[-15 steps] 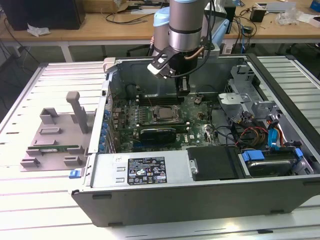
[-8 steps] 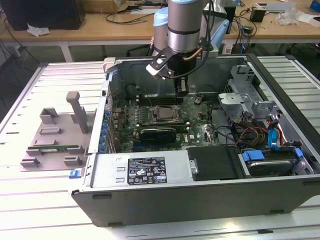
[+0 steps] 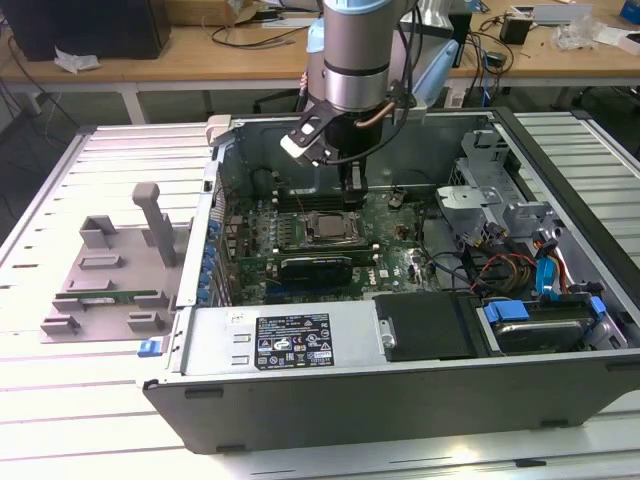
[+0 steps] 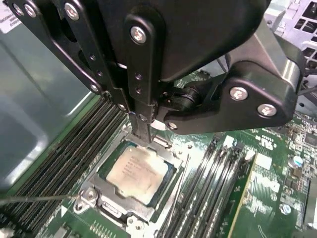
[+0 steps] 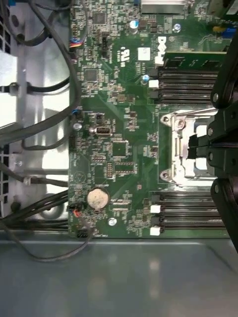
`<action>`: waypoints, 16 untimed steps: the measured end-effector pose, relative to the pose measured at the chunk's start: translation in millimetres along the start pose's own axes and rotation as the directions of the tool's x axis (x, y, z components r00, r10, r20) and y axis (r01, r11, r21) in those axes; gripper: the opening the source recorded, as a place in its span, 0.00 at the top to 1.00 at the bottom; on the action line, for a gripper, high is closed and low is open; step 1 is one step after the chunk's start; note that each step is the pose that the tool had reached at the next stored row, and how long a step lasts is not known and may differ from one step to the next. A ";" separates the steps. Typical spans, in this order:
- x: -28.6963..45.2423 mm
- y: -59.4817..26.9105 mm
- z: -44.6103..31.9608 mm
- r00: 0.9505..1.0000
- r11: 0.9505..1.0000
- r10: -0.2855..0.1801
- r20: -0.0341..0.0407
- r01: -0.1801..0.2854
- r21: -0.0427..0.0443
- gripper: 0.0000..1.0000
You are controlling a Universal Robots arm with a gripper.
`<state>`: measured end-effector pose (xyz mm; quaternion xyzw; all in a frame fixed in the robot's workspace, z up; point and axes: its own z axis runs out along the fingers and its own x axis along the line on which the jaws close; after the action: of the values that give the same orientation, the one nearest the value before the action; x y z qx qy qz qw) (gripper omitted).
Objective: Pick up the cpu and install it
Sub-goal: 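Close the cpu cover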
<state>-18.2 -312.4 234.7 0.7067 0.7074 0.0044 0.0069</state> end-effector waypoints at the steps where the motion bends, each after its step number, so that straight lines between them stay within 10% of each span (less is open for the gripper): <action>1: -0.5 -2.2 0.0 1.000 1.000 0.000 0.000 0.000 0.000 0.89; 16: -3.1 -17.7 0.9 1.000 1.000 -0.006 0.000 0.006 0.000 0.89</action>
<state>-35.8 -315.4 233.5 0.7046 0.7096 0.0043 0.0069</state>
